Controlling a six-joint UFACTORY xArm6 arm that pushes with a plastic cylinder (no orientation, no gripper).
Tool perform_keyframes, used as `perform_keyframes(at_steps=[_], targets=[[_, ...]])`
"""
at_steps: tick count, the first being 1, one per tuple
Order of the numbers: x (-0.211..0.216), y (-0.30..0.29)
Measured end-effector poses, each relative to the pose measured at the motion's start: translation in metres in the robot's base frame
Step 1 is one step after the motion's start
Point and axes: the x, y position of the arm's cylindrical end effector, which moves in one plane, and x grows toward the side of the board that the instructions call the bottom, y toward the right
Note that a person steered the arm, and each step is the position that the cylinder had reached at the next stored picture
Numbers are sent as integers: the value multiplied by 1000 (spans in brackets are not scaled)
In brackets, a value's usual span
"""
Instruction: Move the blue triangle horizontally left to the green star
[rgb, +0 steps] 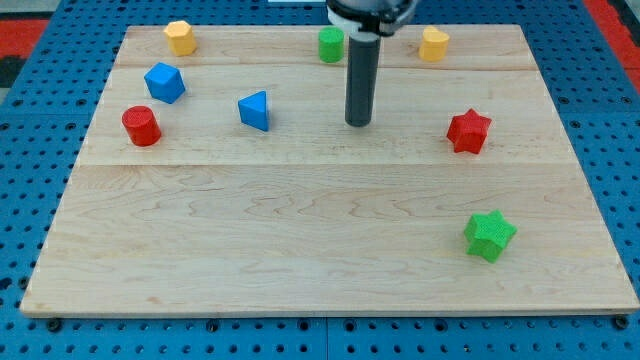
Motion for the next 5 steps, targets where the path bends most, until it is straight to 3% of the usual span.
perform_keyframes(at_steps=[2, 3, 5], targets=[[-77, -75], [-74, -129], [39, -118]])
